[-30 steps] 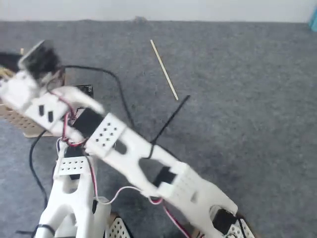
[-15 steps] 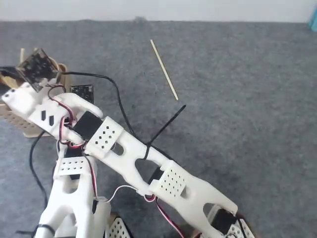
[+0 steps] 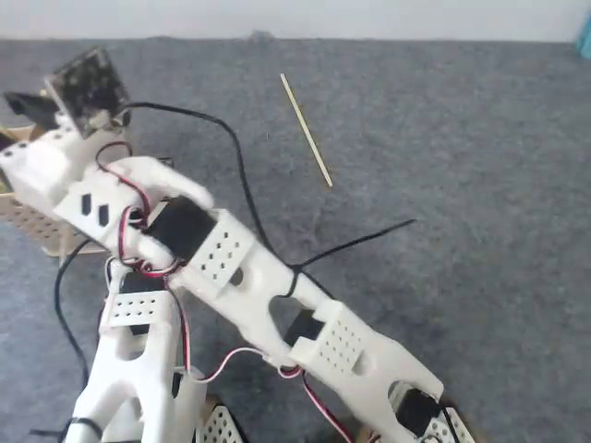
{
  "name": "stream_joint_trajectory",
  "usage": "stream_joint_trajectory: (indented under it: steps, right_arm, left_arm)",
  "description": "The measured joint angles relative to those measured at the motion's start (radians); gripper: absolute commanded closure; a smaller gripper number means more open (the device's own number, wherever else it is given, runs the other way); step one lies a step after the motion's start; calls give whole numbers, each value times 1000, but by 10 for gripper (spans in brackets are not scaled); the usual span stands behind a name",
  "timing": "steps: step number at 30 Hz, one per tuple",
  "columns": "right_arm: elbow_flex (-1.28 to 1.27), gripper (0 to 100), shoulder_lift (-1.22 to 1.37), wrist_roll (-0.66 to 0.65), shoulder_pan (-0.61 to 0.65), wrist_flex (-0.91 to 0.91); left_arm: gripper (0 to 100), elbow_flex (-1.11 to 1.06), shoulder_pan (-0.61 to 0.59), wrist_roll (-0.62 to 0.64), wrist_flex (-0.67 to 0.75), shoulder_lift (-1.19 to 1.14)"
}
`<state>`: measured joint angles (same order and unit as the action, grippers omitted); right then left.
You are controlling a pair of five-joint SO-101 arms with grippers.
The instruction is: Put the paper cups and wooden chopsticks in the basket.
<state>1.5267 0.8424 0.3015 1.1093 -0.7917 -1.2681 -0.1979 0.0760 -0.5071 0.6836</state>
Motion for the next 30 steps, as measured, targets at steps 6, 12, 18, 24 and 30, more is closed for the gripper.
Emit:
stream_joint_trajectory:
  steps: [6,12,18,24,30]
  right_arm:
    - [40,850,-133,43,-20,-259]
    - [78,850,-255,132,-41,-629]
    - [86,850,-319,135,-110,-924]
    - [-12,850,-321,38,-325,-965]
    - [-365,852,-318,-8,-493,-965]
  left_arm:
    - [876,0,0,0,0,0]
    - [876,0,0,-3,0,0]
    - [879,0,38,-146,-89,0]
    - [880,0,77,-224,-152,0]
    - [881,2,81,-245,-152,0]
